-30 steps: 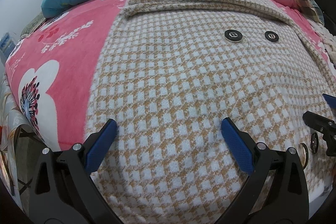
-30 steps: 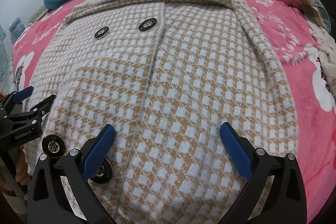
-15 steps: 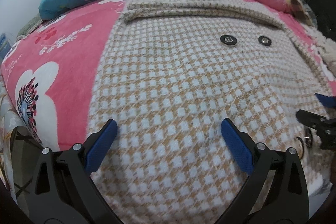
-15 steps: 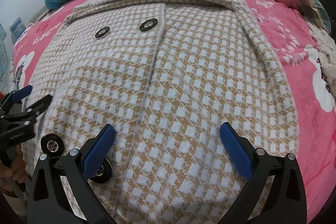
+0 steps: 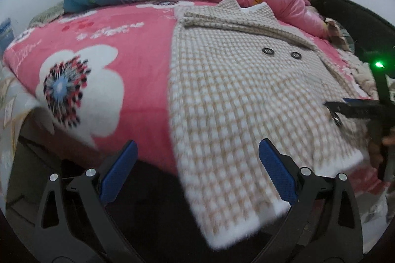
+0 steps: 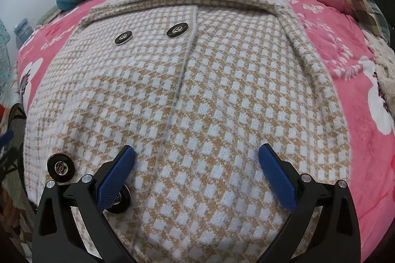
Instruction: Fold large clothes
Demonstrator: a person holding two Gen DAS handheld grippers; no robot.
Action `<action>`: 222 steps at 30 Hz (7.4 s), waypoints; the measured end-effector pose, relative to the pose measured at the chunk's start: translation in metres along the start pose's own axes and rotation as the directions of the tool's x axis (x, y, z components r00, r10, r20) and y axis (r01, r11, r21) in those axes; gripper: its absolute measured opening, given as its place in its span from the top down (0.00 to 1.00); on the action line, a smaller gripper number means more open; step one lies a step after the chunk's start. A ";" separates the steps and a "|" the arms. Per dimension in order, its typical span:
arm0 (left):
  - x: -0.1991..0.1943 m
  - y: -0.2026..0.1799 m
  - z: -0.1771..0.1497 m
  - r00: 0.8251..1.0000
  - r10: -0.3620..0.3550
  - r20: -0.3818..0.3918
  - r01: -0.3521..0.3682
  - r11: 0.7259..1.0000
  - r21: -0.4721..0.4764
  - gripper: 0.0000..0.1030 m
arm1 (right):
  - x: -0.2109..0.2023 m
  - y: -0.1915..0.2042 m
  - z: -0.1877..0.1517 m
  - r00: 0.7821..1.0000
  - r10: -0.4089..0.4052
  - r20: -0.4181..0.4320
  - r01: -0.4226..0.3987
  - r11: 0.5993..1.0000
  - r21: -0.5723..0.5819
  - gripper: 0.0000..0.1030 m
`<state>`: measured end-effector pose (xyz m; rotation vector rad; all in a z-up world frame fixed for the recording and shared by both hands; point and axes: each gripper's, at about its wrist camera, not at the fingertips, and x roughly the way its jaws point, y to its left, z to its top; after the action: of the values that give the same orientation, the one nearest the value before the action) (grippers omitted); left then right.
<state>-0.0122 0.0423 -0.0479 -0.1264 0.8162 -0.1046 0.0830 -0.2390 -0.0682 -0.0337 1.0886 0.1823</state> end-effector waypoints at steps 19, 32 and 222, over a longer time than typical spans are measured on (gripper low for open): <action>0.041 0.023 -0.012 0.985 -0.109 -0.132 0.086 0.982 -0.170 0.44 | -0.001 0.000 -0.002 1.000 -0.003 0.014 0.003 1.000 0.001 0.06; 0.049 0.008 -0.012 0.970 -0.159 -0.183 0.137 0.982 -0.127 0.45 | -0.001 0.000 -0.001 1.000 -0.005 0.014 0.005 1.000 0.001 0.06; -0.027 0.051 0.073 0.982 -0.143 0.122 0.161 0.975 -0.150 0.56 | -0.115 -0.146 0.009 0.966 0.173 0.192 -0.224 0.930 0.292 0.49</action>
<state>0.0255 0.1016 0.0131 -0.3437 0.7032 -0.1753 0.0633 -0.3971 0.0290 0.3723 0.9450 0.1902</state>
